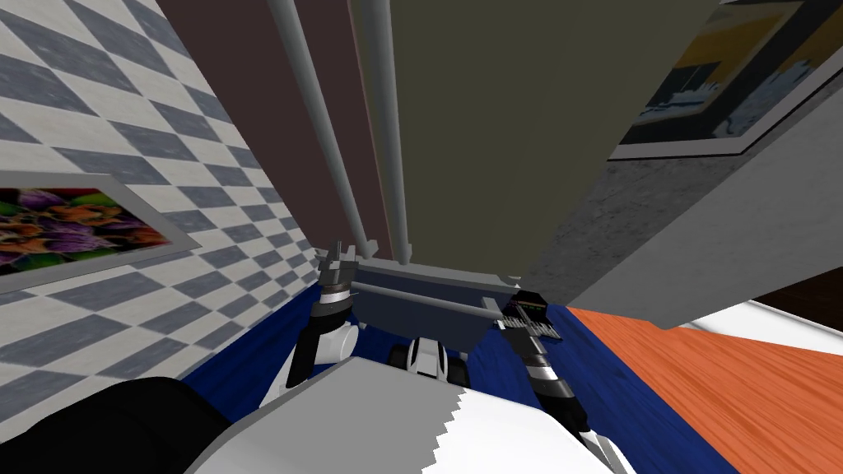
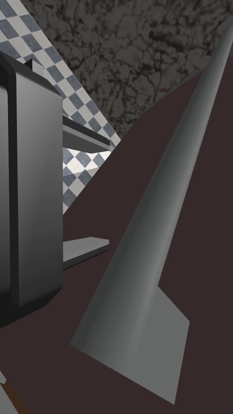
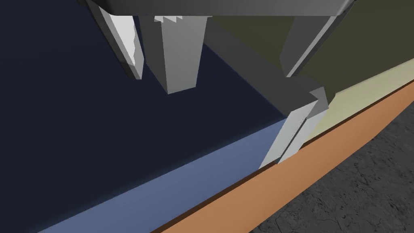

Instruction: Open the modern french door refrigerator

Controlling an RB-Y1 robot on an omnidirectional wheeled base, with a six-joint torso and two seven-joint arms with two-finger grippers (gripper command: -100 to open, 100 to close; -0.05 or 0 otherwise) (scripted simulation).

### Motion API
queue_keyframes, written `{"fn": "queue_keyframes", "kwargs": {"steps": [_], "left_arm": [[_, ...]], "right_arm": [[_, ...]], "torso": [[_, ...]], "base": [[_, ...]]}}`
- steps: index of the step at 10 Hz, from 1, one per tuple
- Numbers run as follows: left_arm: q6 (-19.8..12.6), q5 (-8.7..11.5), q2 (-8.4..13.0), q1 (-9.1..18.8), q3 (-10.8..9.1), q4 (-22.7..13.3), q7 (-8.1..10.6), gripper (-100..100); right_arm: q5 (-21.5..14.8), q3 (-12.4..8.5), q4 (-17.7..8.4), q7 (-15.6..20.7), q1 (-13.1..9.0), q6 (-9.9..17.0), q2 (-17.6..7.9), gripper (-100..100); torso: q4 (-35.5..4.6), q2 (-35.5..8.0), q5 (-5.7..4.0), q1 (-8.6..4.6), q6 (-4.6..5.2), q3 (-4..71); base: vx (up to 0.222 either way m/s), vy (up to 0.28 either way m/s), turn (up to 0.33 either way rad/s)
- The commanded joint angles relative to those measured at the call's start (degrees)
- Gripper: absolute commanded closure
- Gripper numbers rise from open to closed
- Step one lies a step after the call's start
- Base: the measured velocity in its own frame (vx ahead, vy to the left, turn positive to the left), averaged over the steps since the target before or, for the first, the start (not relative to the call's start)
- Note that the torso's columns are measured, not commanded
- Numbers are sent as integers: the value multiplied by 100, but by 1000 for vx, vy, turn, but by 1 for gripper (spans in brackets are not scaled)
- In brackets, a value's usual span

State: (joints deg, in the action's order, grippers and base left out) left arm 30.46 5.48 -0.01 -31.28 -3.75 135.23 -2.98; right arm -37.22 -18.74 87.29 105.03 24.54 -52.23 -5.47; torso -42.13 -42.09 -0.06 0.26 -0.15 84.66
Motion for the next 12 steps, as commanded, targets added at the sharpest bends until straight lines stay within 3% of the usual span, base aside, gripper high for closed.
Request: {"fn": "queue_keyframes", "kwargs": {"steps": [1, 4, 7, 8, 9, 12], "left_arm": [[1, 0, 0, -1, 0, 0, 0, 0], [1, 0, 0, 0, 0, 0, 0, 0], [1, 0, 0, 0, 0, 0, 0, 0], [1, 0, 0, -1, 0, 0, 0, 0], [1, 0, 0, -1, 0, 0, 0, 0], [1, 0, 0, 1, 0, 0, 0, 0]], "right_arm": [[-175, -29, -125, 349, 1, -38, 405, -100], [-246, -60, -211, 520, -11, -74, 815, -100], [-257, -72, 16, 281, -60, 185, 624, -100], [-260, -60, -6, 333, -27, 129, 659, -100], [-245, -55, -134, 447, -10, -7, 731, 100], [-235, -85, 6, 276, -4, 85, 601, 100]], "torso": [[-10, -10, 9, -2, 12, -4], [-17, -25, 2, -41, 15, -13], [-14, -10, 8, -20, 14, -4], [-14, -3, 12, -11, 11, 2], [-16, -15, 9, -22, 8, -5], [3, -25, -17, -38, 13, -18]], "base": [[26, 67, -65], [13, 24, -29], [34, 29, 16], [26, 24, -7], [-23, -31, -42], [-102, 2, -17]]}}
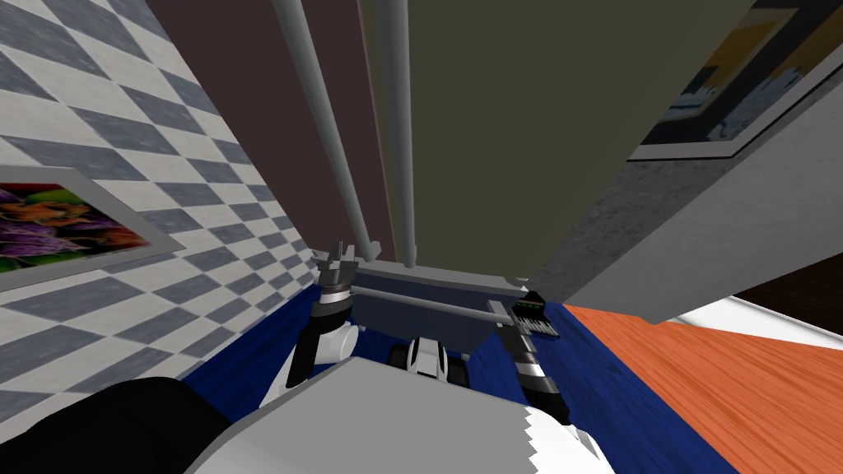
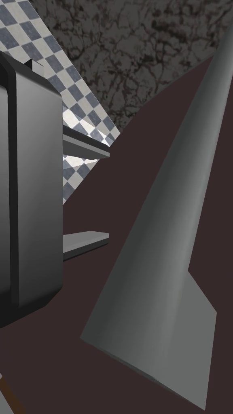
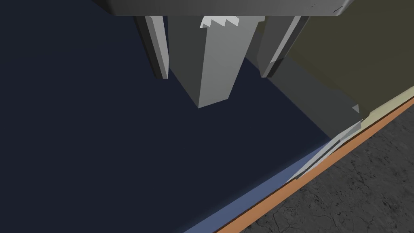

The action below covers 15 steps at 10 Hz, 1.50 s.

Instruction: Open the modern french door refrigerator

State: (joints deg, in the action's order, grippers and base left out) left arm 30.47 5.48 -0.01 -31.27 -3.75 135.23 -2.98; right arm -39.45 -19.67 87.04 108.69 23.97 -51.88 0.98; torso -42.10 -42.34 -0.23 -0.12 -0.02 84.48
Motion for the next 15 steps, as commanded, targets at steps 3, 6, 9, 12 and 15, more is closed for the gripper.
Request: {"fn": "queue_keyframes", "kwargs": {"steps": [3, 6, 9, 12, 15], "left_arm": [[0, 0, 0, 1, 0, 0, 0, 0], [0, 0, 0, 0, 0, 0, 0, 0], [0, 0, 0, 0, 0, 0, 0, 0], [0, 0, 0, 0, 0, 0, 0, 0], [0, 0, 0, 0, 0, 0, 0, 0]], "right_arm": [[-14, 2, 92, -147, 69, 80, -91, 100], [-28, 31, 134, -239, 187, 54, -143, 100], [-23, 29, 175, -263, 251, 12, -167, 100], [-24, 59, 194, -291, 322, -53, -177, 100], [-14, 52, 212, -296, 368, -109, -196, 100]], "torso": [[-4, 13, 8, 19, -9, 6], [-8, 1, 9, 7, -3, 2], [-10, 44, 15, 13, -10, 25], [-7, 4, 8, 16, -8, 1], [-9, 40, 14, 9, -5, 25]], "base": [[-149, 37, -21], [-174, 5, -25], [-149, 13, -25], [-181, 3, -28], [-143, -7, -13]]}}
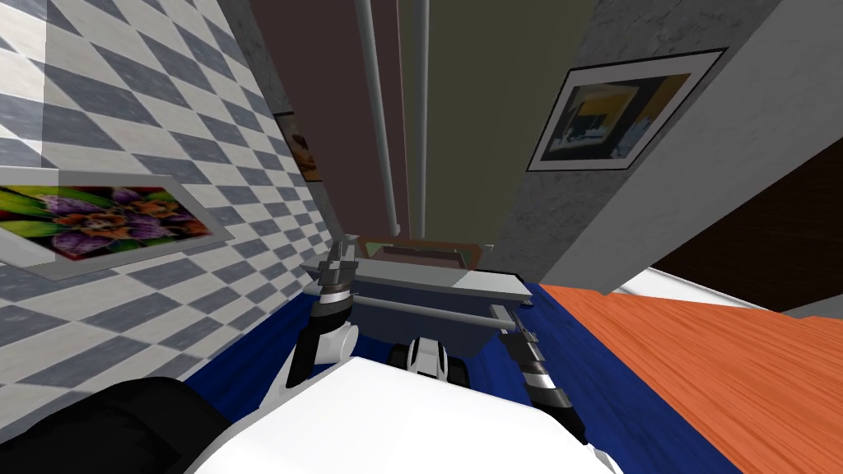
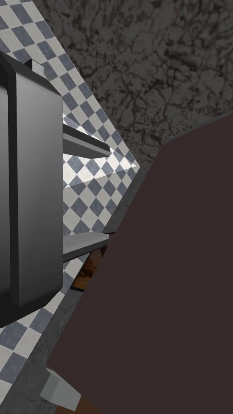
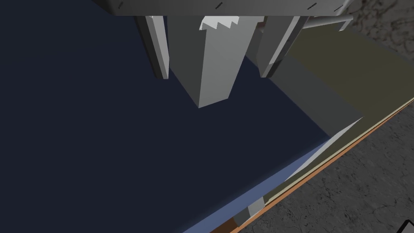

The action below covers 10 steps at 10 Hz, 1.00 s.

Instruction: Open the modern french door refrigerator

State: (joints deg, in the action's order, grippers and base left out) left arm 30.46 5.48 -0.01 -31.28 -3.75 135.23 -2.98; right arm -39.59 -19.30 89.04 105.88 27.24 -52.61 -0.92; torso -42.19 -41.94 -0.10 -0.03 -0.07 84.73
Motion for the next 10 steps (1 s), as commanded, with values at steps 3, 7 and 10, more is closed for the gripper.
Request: {"fn": "queue_keyframes", "kwargs": {"steps": [3, 7, 10], "left_arm": [[0, 0, 0, 1, 0, 0, 0, 0], [1, 0, 0, -2, 0, 1, 0, 0], [1, 0, 0, -1, 0, 1, 0, 0]], "right_arm": [[0, 46, 36, -46, 121, -106, -15, 100], [32, -81, 529, -559, 63, 386, -394, -100], [39, -132, 826, -879, 70, 670, -614, -100]], "torso": [[3, -57, -11, 8, -1, -38], [-2, -1, 16, 18, 5, 8], [-56, -87, 51, 35, 9, -33]], "base": [[-207, 4, -17], [-30, 42, 20], [-14, 44, 18]]}}
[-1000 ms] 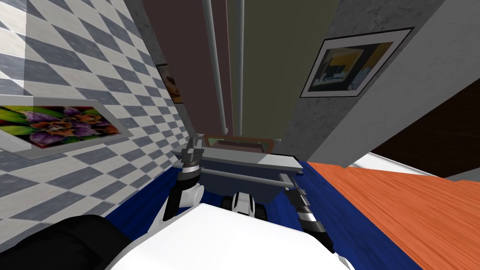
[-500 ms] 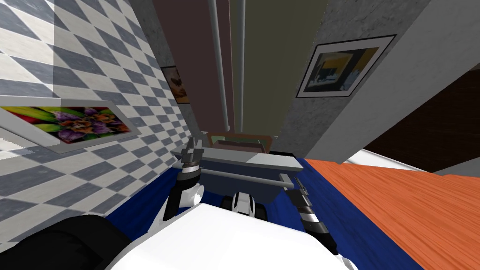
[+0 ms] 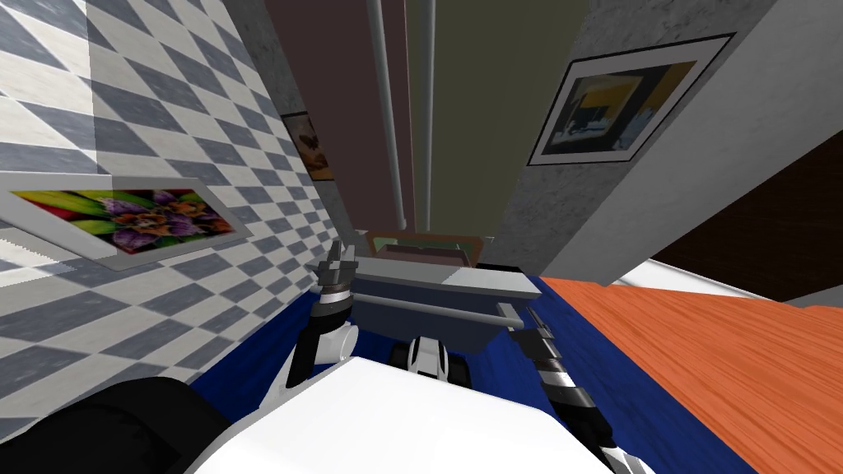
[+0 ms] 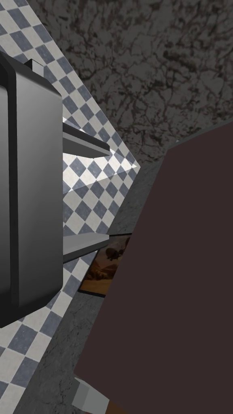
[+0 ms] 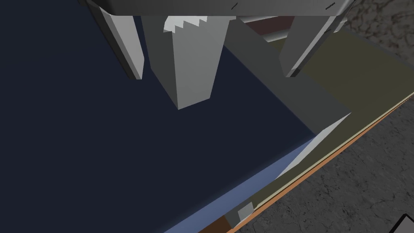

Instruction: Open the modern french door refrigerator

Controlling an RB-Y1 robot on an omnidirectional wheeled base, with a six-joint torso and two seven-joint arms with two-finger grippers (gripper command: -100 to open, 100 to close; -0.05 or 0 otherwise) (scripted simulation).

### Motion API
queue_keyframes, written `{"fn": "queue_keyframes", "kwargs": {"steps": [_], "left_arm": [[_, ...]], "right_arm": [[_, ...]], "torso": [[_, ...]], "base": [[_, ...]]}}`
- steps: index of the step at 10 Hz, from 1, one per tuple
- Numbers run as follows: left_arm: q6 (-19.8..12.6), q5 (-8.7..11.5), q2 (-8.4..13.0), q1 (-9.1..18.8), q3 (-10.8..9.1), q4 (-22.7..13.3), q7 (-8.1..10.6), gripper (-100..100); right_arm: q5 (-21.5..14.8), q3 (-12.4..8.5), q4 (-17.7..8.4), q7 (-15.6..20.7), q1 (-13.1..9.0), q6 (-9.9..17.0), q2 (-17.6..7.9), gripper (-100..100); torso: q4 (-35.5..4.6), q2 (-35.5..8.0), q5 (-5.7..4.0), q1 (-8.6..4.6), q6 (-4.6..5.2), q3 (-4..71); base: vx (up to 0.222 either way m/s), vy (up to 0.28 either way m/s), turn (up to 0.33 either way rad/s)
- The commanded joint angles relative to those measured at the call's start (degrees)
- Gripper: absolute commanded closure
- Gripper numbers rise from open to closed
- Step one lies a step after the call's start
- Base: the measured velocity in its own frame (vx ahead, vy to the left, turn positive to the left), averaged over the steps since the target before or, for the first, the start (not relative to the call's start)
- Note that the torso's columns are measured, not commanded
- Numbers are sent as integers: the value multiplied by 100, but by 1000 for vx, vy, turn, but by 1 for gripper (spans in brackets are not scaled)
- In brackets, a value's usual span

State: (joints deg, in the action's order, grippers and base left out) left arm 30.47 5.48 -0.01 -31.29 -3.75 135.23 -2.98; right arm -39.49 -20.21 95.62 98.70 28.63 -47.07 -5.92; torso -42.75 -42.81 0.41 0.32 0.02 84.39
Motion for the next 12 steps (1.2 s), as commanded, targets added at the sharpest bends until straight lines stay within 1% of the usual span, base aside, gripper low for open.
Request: {"fn": "queue_keyframes", "kwargs": {"steps": [1, 2, 5, 6, 7, 9, 12], "left_arm": [[0, 0, 0, 0, 0, 0, 0, 0], [0, 0, 0, 0, 0, 0, 0, 0], [0, 0, 0, 0, 0, 0, 0, 0], [0, 0, 0, 0, 0, 0, 0, 0], [0, 0, 0, 0, 0, 0, 0, 0], [0, 0, 0, 0, 0, 0, 0, 0], [0, 0, 0, 0, 0, 0, 0, 0]], "right_arm": [[31, -58, 267, -269, -66, 209, -188, -100], [33, -75, 367, -376, -63, 304, -262, -100], [33, -75, 367, -376, -63, 304, -262, -100], [-17, -34, 214, -357, -9, 364, -253, -100], [-29, -26, 186, -362, 9, 385, -252, 0], [-51, -16, 126, -353, 47, 418, -245, 0], [-68, -12, 81, -346, 79, 444, -243, 0]], "torso": [[-10, -17, 12, 14, 2, -7], [-20, -25, 26, 27, 3, -6], [-38, -33, 48, 38, 5, -3], [-43, -35, 55, 36, 9, -1], [-21, -25, 31, 30, 6, -5], [10, 13, -3, 6, -2, 6], [33, 42, -26, -16, -4, 16]], "base": [[-23, 42, 16], [-32, 47, 18], [-9, 13, 1], [9, -2, 7], [5, -1, 0], [0, 0, 0], [0, 0, 0]]}}
